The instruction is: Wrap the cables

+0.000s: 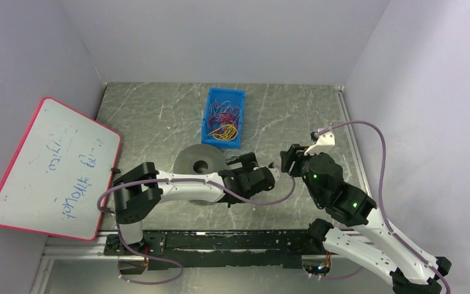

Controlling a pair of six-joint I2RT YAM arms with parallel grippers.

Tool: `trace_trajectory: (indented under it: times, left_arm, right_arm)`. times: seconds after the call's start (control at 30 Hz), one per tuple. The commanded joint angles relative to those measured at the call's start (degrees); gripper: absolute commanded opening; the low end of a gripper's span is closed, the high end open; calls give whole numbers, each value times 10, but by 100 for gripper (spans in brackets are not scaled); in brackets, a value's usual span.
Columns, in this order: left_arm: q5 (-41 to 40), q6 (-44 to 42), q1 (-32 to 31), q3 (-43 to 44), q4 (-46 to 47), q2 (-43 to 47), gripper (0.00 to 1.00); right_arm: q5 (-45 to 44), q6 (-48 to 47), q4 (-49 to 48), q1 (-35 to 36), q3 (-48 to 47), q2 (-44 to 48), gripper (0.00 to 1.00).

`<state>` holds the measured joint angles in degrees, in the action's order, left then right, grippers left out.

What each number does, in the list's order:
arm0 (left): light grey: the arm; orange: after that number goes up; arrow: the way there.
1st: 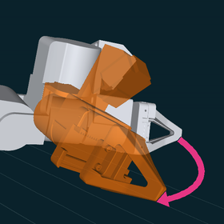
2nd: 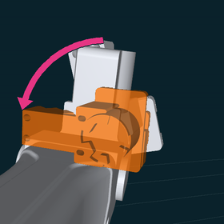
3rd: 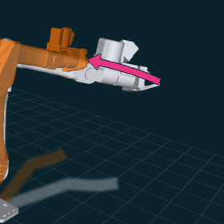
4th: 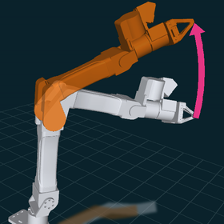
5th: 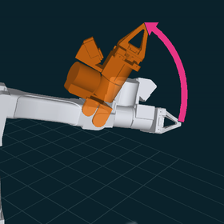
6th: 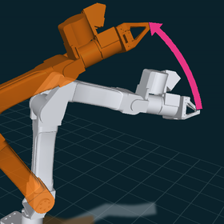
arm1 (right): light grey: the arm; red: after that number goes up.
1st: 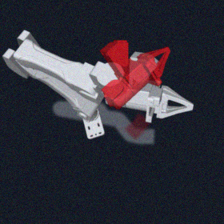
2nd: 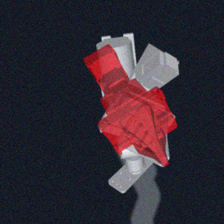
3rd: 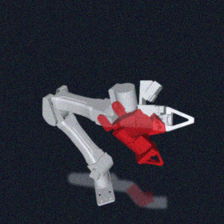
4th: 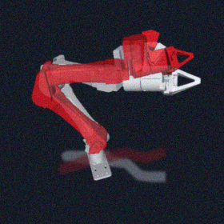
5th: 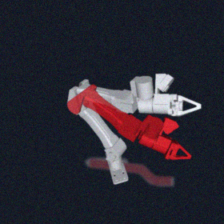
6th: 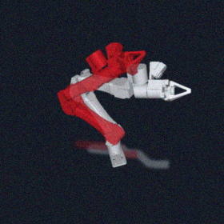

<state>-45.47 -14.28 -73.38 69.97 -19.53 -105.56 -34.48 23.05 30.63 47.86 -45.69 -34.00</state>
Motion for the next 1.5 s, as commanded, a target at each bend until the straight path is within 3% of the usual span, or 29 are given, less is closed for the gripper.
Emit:
trace_trajectory:
  times: [0.0, 0.5, 0.73, 0.83, 1.03, 1.23, 1.47]
  left_arm:
    - [75, -22, 1, 36, 47, 33, 99]
    - [295, 47, 140, 54, 101, 115, 99]
    - [311, 113, 220, 72, 103, 152, 99]
    - [334, 165, 264, 108, 62, 151, 99]
    - [463, 297, 389, 144, -11, 154, 99]
    - [451, 340, 477, 122, -58, 188, 99]
    - [391, 359, 528, 63, -97, 278, 99]
  right_arm:
    - [-40, -7, 14, 1, -31, 13, 61]
    - [-127, -4, 44, 1, -55, 78, 63]
    - [-108, -1, 35, 1, -41, 62, 65]
    - [-90, -6, 19, 2, -28, 45, 66]
    - [-40, -10, -3, 1, -21, -20, 69]
    - [21, -11, -14, 0, -33, -103, 76]
    - [136, -14, -46, -47, -45, -216, 93]
